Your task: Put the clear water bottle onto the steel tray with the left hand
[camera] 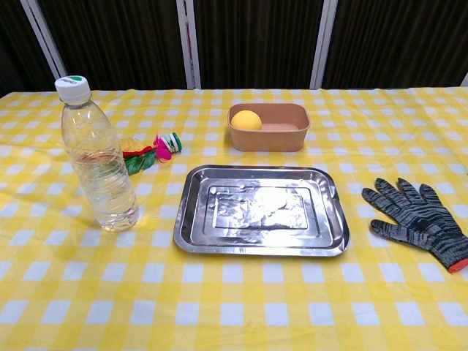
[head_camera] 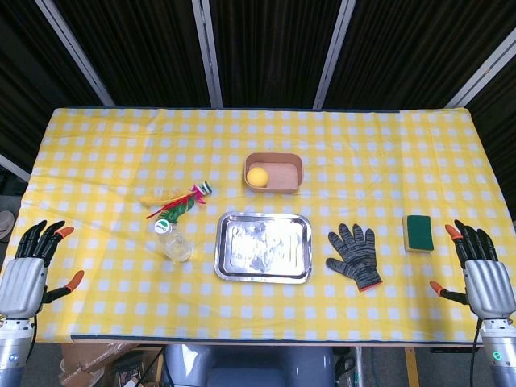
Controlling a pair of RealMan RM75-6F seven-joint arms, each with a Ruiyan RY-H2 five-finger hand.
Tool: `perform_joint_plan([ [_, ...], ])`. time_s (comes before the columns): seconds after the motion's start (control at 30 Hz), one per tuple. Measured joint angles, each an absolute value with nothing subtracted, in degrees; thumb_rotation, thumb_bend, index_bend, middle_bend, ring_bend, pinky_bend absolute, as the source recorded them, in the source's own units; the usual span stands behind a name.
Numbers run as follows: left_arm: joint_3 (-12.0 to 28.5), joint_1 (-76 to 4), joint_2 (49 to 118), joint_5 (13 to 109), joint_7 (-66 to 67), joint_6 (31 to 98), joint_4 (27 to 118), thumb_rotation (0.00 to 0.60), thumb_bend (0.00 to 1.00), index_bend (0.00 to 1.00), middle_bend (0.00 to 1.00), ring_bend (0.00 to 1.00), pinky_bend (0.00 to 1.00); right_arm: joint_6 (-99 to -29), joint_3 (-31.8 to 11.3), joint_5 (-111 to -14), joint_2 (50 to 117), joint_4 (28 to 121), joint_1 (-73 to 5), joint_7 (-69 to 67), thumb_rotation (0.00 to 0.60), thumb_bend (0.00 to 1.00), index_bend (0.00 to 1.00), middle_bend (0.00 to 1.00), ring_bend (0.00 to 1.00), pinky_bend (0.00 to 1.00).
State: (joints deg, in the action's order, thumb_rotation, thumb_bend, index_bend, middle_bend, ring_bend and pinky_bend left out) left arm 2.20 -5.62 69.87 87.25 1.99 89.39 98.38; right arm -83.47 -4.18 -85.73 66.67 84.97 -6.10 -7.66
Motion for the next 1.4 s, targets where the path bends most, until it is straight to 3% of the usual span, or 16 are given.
perform_joint_plan([
  [0.8, 2.7, -6.0, 70.3, 86.4, -1.1, 87.2, 98.8, 0.600, 0.27, 0.17, 0.10, 0.00, 0.00, -82.6, -3.6, -85.5, 66.0, 86.2, -5.9, -7.4, 0.600, 0.05, 0.05, 0.00, 0.00, 0.00],
  [0.93, 2.7, -7.5, 69.9, 84.9, -7.0, 82.1, 99.3, 0.600, 0.26, 0.17, 0.10, 0.00, 0.00, -81.8, -3.4, -85.3, 65.8, 86.4, -5.9, -7.8, 0.600, 0.05, 0.05, 0.00, 0.00, 0.00],
  [1.23, 3.7, -15.1, 69.8, 81.3, -31.1, 63.8, 99.7, 0.600, 0.25, 0.17, 0.10, 0.00, 0.00, -80.7, -3.6, -84.4, 65.7, 86.1, -6.3, -7.9, 0.600, 0.05, 0.05, 0.00, 0.00, 0.00],
  [1.4, 5.0, -19.6, 72.7, 79.3, -36.4, 57.5, 97.8, 0.600, 0.25, 0.17, 0.10, 0.00, 0.00, -80.3, -3.6, -84.1, 65.7, 85.8, -6.3, -8.4, 0.600, 0.05, 0.05, 0.00, 0.00, 0.00],
])
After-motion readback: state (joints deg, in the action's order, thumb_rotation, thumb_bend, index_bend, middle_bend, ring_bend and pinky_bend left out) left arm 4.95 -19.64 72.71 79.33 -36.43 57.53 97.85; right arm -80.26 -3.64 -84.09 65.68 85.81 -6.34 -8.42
